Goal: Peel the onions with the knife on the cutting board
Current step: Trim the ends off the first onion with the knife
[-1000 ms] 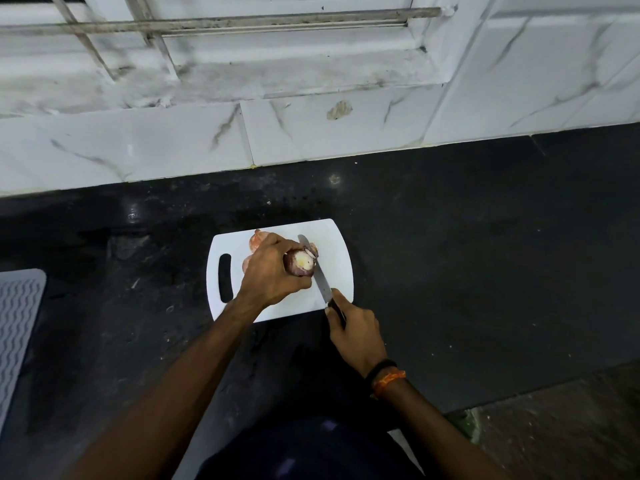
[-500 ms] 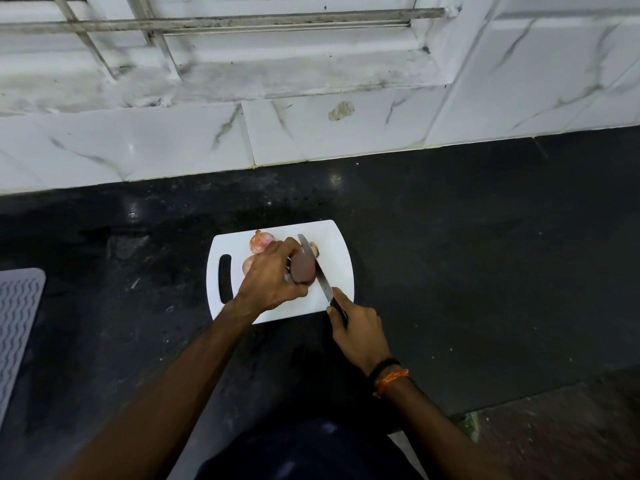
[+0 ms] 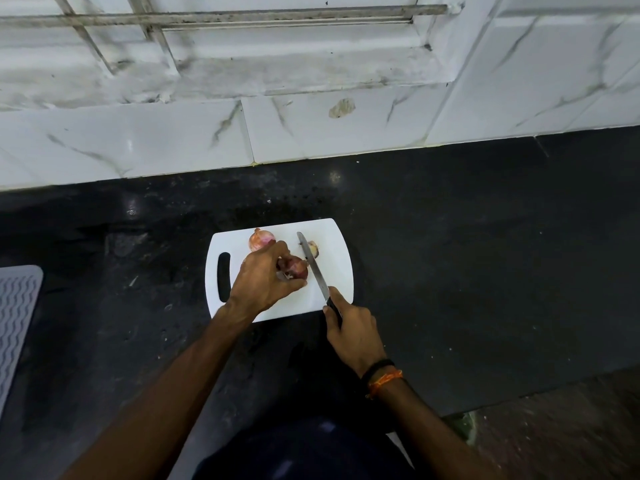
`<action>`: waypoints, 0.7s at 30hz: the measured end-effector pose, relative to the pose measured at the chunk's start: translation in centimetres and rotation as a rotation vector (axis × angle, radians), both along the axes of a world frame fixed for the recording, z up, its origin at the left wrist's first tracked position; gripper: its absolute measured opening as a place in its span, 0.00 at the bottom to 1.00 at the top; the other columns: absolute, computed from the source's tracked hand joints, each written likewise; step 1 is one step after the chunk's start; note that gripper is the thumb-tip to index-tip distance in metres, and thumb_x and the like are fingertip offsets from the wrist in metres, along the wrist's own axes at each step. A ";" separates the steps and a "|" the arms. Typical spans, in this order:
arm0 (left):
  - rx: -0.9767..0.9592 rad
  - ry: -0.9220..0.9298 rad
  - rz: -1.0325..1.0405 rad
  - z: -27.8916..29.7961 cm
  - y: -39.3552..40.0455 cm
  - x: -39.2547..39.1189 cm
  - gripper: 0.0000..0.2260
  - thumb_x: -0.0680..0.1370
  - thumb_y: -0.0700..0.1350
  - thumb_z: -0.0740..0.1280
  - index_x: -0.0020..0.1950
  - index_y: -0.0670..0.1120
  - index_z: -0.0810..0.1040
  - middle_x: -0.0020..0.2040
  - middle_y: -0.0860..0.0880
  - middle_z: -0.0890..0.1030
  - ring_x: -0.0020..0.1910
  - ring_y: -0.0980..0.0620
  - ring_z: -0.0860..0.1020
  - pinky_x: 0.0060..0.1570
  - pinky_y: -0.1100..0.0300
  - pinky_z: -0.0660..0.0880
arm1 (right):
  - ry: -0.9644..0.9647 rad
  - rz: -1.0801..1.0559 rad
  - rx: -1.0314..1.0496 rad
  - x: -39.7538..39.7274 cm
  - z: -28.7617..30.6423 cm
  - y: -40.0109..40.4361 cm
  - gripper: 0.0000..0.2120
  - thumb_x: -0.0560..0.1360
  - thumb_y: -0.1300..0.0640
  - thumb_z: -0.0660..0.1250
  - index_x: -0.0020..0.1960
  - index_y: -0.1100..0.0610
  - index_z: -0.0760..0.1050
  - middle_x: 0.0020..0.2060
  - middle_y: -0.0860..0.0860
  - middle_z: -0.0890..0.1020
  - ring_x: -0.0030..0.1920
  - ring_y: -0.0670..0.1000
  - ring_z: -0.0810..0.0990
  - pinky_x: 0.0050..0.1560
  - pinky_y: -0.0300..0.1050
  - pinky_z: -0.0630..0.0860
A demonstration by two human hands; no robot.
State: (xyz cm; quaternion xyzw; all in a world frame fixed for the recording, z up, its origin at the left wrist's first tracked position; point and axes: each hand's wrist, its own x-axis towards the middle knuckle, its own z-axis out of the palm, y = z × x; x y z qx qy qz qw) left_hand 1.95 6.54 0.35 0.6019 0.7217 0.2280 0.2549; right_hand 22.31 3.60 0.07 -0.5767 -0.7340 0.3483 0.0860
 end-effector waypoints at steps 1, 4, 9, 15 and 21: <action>-0.002 -0.007 0.000 0.0 -0.1 0.0 0.23 0.67 0.54 0.81 0.56 0.47 0.77 0.55 0.47 0.82 0.49 0.48 0.80 0.49 0.57 0.78 | -0.001 -0.001 -0.005 0.0 0.1 0.0 0.23 0.84 0.52 0.58 0.78 0.53 0.62 0.52 0.53 0.82 0.48 0.50 0.80 0.58 0.48 0.79; 0.007 -0.068 -0.030 0.0 -0.5 -0.3 0.21 0.67 0.52 0.81 0.55 0.49 0.77 0.53 0.50 0.82 0.50 0.50 0.80 0.52 0.54 0.81 | 0.008 -0.012 -0.007 -0.2 0.4 -0.2 0.23 0.84 0.52 0.59 0.78 0.53 0.62 0.51 0.54 0.82 0.48 0.50 0.80 0.58 0.48 0.79; 0.054 -0.099 -0.042 0.2 -0.8 -0.2 0.21 0.69 0.48 0.80 0.57 0.49 0.77 0.54 0.52 0.81 0.52 0.55 0.77 0.54 0.60 0.76 | 0.059 -0.034 0.009 -0.4 1.8 -0.2 0.21 0.84 0.53 0.59 0.76 0.55 0.65 0.46 0.52 0.81 0.43 0.49 0.80 0.53 0.46 0.80; 0.055 -0.129 -0.052 -0.1 -0.7 -0.2 0.20 0.69 0.45 0.80 0.59 0.45 0.81 0.56 0.48 0.83 0.54 0.50 0.80 0.57 0.54 0.79 | 0.058 -0.005 0.072 -1.2 3.2 -0.2 0.21 0.84 0.52 0.58 0.76 0.54 0.65 0.44 0.50 0.79 0.41 0.44 0.75 0.51 0.44 0.79; 0.052 -0.189 -0.035 0.2 -0.5 -0.1 0.17 0.69 0.42 0.80 0.56 0.45 0.82 0.54 0.50 0.84 0.52 0.52 0.81 0.56 0.64 0.76 | 0.058 -0.010 0.078 -1.7 3.6 -0.5 0.21 0.84 0.52 0.57 0.76 0.55 0.65 0.48 0.55 0.81 0.42 0.48 0.77 0.52 0.49 0.81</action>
